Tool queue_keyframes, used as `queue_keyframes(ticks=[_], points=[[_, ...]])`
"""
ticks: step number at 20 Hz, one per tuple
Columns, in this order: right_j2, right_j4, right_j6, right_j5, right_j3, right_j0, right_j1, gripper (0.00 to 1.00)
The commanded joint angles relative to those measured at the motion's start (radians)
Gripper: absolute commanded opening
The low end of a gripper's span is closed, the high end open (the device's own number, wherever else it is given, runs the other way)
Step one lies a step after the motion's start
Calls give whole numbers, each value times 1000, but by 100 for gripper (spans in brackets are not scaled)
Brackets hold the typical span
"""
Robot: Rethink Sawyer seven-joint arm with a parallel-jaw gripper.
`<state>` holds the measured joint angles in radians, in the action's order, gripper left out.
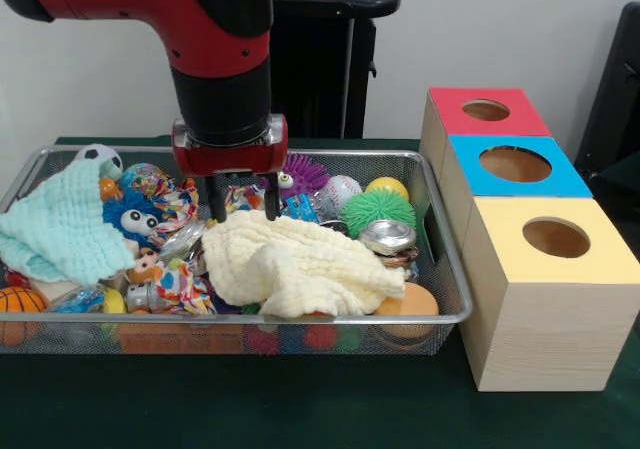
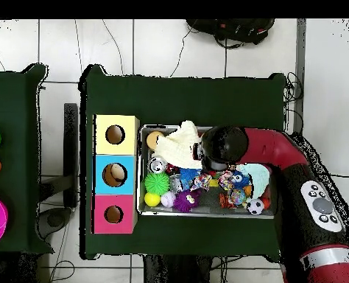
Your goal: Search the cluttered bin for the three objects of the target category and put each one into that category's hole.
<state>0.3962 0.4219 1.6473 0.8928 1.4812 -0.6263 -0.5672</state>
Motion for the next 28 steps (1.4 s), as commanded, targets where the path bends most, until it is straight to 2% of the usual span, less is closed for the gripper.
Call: queue_keyframes(ticks=[1, 9, 13, 15, 17, 21, 25, 28], points=[[99, 100, -331, 86, -70, 8, -15, 100], [113, 149, -342, 63, -97, -5, 0, 100], [144, 185, -439, 79, -176, -26, 58, 100], [165, 196, -498, 83, -191, -51, 77, 100], [180, 195, -540, 92, -165, -80, 61, 100], [213, 179, -602, 77, -55, -157, -22, 100], [251, 158, -659, 65, 38, -236, -54, 100], [280, 115, -681, 105, 159, -287, -137, 100]])
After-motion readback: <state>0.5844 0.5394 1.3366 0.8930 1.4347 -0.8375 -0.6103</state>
